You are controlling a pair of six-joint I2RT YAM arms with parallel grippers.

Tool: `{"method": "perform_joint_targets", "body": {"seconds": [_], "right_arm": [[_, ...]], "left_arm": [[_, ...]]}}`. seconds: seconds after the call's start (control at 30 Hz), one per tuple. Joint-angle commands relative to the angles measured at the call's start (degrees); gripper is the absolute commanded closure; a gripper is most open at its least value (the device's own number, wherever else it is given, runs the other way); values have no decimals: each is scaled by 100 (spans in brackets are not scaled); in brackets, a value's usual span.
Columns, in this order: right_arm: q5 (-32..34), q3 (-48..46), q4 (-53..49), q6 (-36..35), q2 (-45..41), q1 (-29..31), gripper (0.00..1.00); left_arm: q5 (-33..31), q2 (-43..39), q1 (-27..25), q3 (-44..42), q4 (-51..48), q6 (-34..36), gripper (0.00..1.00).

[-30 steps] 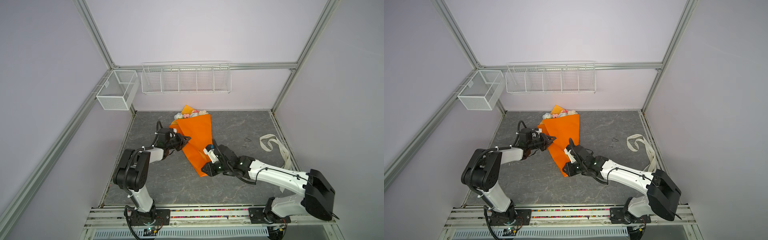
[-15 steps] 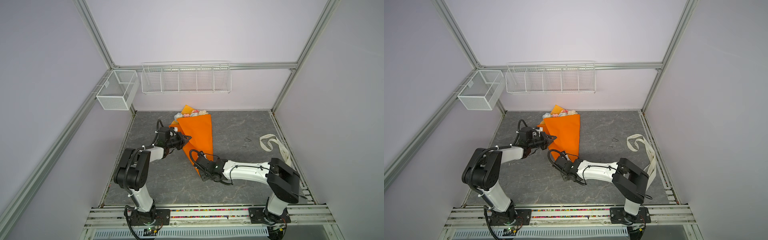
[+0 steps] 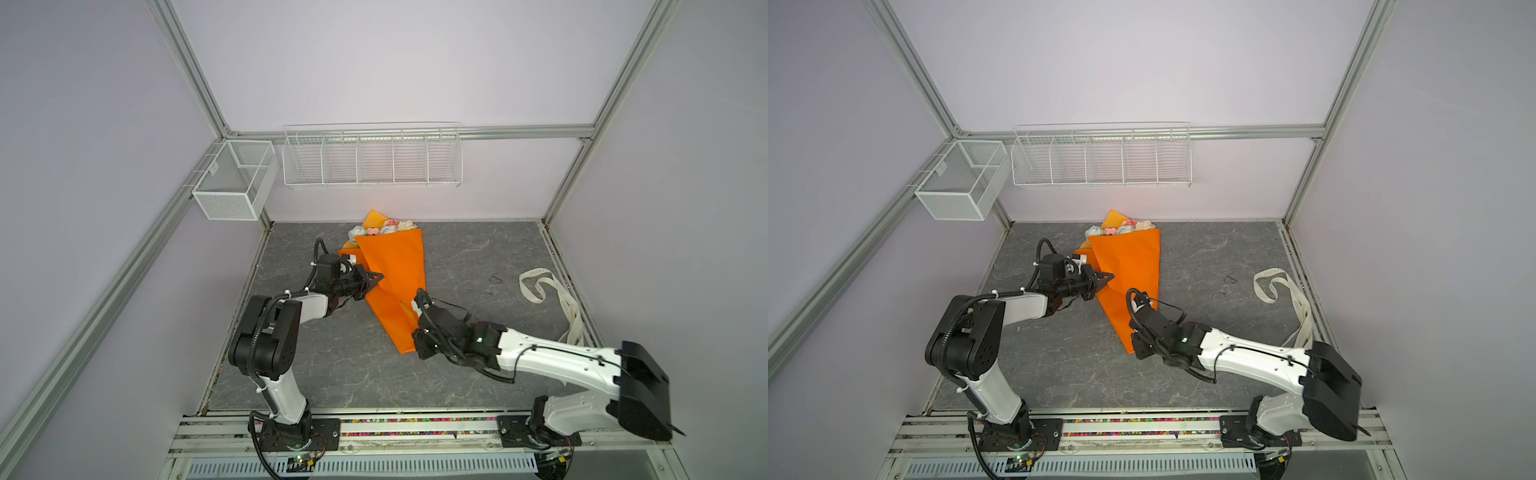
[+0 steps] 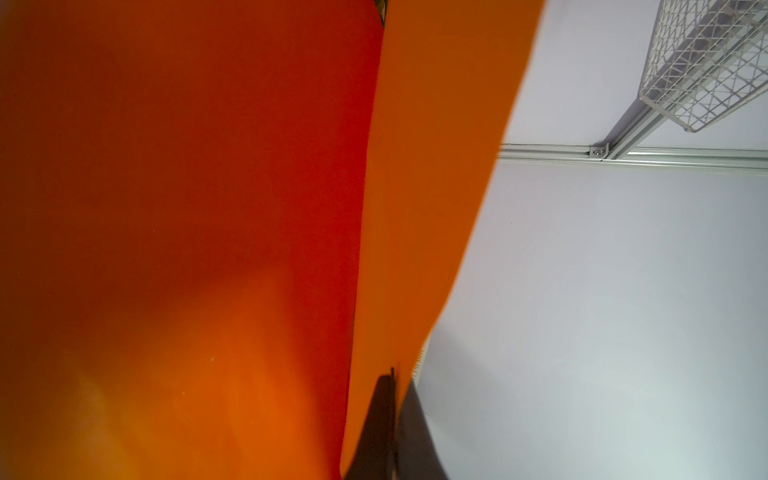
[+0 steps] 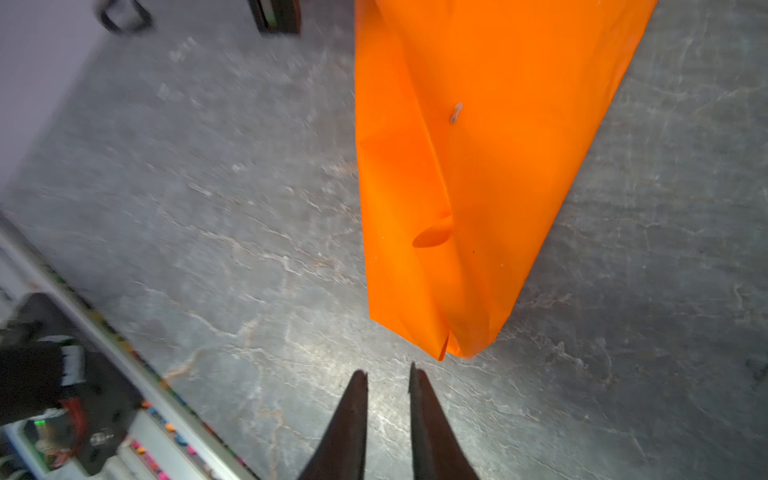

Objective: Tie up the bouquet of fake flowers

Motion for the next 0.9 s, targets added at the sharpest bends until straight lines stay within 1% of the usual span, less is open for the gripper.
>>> {"method": "perform_joint_targets", "body": {"seconds": [0.0, 0.07, 0.1, 0.17, 0.2, 0.27, 0.33, 0.4, 0.43, 0.47, 0.53, 0.57, 0.6, 0.63, 0.7, 0.8, 0.83, 0.87], "right_arm": [[-1062, -739, 696, 511, -180, -767, 81], [-1981, -923, 1276, 641, -97, -1259, 82], [-2165, -923, 1402, 696, -6, -1368, 83], [-2444, -798, 1633, 729, 255, -1478, 83], [-2472, -716, 1653, 731, 386, -1499, 83], [-2574, -581, 1776, 785, 696, -1550, 83], [-2926, -445, 2067, 806, 1054, -1586, 83], [-3218, -269, 2129, 788, 1391, -1563, 85], [-3276, -221, 2134, 788, 1530, -1552, 85], [-3303, -210, 2141, 784, 1615, -1525, 85], [-3240, -252, 2111, 814, 1705, -1495, 85], [-3225, -290, 2098, 799, 1717, -1498, 85], [-3186, -276, 1994, 749, 1716, -1490, 84], [-3102, -231, 1800, 660, 1706, -1488, 84], [-3031, -150, 1545, 491, 1718, -1489, 84], [-3141, -37, 1330, 311, 1799, -1474, 82], [-3179, -39, 1194, 218, 1847, -1470, 82], [-3145, 165, 1028, 151, 1891, -1463, 82]], "left_arm": [[70, 96, 50, 72, 85, 121, 95], [50, 76, 59, 82, 4, 183, 96], [26, 51, 67, 70, -37, 184, 96], [7, 22, 85, 26, -54, 185, 96], [26, 22, 94, 16, -56, 381, 96], [68, 34, 107, 8, -31, 421, 96], [110, 68, 121, 3, -12, 414, 96], [135, 87, 129, -8, 12, 396, 94], [123, 78, 129, -17, 6, 400, 91], [126, 61, 129, -30, -16, 403, 86], [114, -34, 138, -60, -126, 426, 67], [89, -116, 138, -107, -188, 461, 63], [30, -239, 138, -170, -293, 517, 61], [-54, -377, 138, -235, -523, 634, 56], [-314, -698, 144, -308, -1205, 968, 40], [-598, -1219, 146, -482, -2010, 1355, 33], [-677, -1391, 147, -524, -2338, 1536, 33], [-743, -1548, 127, -549, -2620, 1670, 34]]}}
